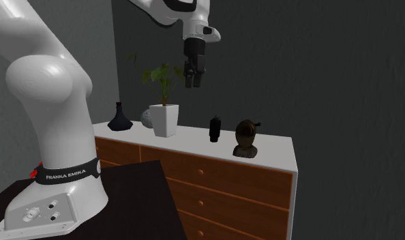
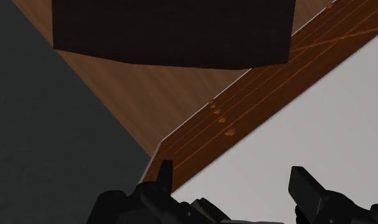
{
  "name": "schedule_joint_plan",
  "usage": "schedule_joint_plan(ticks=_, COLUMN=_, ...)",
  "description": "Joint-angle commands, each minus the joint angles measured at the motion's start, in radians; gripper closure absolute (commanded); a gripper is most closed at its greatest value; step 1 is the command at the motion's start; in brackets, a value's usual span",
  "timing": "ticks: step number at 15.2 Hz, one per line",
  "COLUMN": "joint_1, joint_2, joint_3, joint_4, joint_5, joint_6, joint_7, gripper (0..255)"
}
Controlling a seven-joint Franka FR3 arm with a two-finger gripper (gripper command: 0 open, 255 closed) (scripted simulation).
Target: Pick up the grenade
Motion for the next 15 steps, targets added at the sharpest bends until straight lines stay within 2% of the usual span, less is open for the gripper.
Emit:
schedule_joint_plan(ticks=1, joint_1=0.009, joint_2=0.060, joint_3=0.036, joint_4=0.028, joint_5=0.022, joint_6=0.036, joint_7=0.061, gripper=0)
schedule_joint_plan(ticks=8, joint_1=0.018, joint_2=0.303, joint_3=0.126, joint_4=0.147, joint_5=0.036, joint_6=0.172, joint_7=0.239, gripper=0)
schedule_joint_plan(ticks=15, joint_1=0.039, joint_2=0.571, joint_3=0.181, joint_4=0.332, joint_5=-0.015, joint_6=0.263, joint_7=0.423, gripper=0)
